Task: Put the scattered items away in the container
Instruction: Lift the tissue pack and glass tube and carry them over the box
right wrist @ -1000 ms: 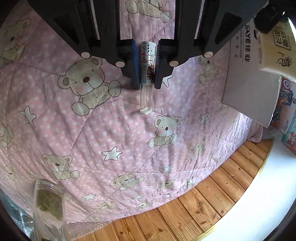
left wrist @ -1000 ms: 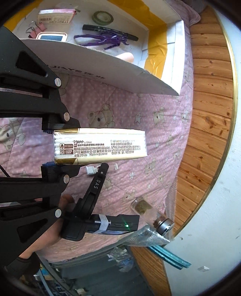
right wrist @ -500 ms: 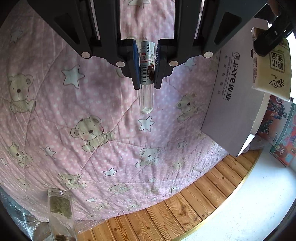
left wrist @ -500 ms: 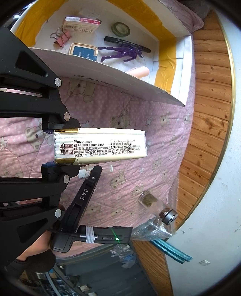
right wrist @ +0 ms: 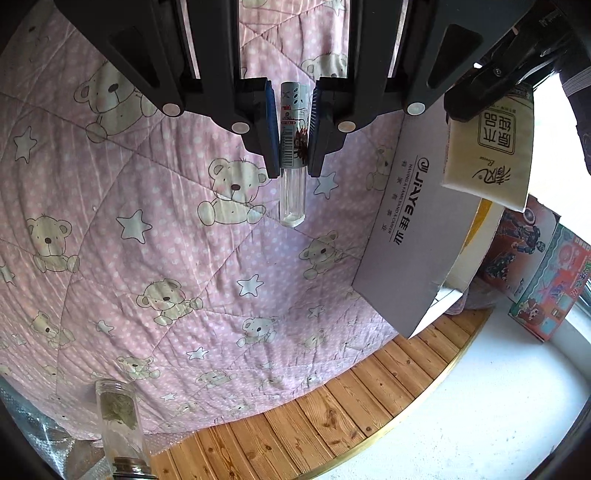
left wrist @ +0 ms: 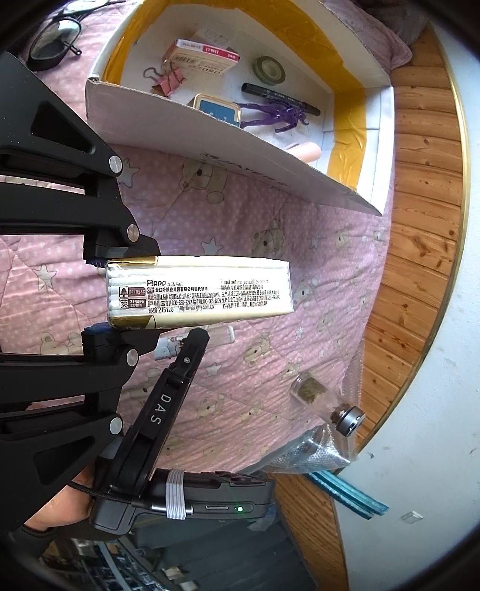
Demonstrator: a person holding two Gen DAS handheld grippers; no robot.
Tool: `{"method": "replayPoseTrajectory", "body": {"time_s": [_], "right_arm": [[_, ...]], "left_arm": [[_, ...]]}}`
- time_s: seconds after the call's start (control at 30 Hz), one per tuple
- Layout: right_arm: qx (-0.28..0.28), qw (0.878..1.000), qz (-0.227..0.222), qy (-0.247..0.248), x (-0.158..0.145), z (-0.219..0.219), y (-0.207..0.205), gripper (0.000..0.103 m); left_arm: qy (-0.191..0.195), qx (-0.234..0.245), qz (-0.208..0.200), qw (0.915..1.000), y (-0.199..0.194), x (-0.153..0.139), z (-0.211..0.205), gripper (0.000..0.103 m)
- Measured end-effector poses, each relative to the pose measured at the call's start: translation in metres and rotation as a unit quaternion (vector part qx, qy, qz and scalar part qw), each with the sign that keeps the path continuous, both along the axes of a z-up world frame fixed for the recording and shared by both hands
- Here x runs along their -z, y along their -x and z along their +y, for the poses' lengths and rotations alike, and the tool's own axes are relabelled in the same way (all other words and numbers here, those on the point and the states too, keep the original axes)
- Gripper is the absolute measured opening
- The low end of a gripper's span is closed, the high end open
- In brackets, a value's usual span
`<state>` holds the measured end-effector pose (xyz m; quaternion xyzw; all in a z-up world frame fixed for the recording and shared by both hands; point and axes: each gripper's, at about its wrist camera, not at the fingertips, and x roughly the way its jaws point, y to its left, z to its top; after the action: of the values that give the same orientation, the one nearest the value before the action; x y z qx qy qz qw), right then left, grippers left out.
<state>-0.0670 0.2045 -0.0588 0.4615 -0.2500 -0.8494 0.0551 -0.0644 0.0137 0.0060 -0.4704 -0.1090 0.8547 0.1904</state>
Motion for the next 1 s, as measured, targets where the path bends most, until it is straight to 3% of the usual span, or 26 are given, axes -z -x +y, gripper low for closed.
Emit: {"method": "replayPoseTrajectory", "body": {"time_s": [1.0], "right_arm": [[-0.055, 0.997, 0.059, 0.017, -0.072, -0.045, -0.040, 0.016]], "left_arm": [[-0.037, -0.038, 0.025, 0.9983, -0.035, -0.028, -0.044, 0.022]]}}
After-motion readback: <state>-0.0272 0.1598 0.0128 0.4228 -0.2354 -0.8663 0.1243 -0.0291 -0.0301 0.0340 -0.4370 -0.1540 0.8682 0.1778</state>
